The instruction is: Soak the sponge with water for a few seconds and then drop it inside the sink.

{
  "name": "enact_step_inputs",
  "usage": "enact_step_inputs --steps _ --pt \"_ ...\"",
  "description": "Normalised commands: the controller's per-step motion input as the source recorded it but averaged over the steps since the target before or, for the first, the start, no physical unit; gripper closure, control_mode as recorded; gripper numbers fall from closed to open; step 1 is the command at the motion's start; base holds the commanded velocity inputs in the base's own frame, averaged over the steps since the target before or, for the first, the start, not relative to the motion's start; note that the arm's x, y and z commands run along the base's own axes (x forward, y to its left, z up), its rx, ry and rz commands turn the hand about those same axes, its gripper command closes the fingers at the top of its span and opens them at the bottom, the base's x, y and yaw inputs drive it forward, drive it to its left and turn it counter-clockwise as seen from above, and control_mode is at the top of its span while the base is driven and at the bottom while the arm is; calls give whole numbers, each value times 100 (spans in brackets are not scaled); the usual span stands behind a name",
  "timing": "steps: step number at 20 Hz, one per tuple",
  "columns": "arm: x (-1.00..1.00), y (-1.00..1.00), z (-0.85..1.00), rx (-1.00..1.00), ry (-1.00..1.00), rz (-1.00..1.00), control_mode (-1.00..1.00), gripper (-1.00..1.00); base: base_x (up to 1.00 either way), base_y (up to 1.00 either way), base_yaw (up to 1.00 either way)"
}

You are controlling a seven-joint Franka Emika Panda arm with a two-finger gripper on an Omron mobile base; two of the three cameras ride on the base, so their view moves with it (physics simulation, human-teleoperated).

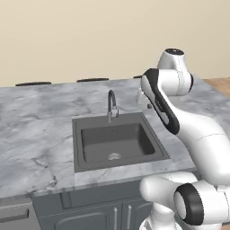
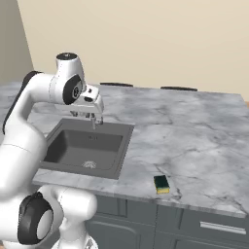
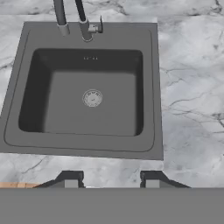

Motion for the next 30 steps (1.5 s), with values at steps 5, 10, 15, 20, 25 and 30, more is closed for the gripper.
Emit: enact_step_inputs --steps 5,10,15,20,25,30 --pt "-20 0 0 0 -2 0 -100 -100 0 0 0" --pt "-38 0 0 1 -20 2 -100 -100 0 0 0" --pt "0 -9 -11 7 -32 14 -100 -100 0 0 0" --pt "28 -29 -15 6 -26 24 -100 -100 0 0 0" --pt "48 -27 -14 2 -21 24 -100 -100 0 0 0" --pt "25 -8 -3 2 -19 20 -100 -100 0 0 0"
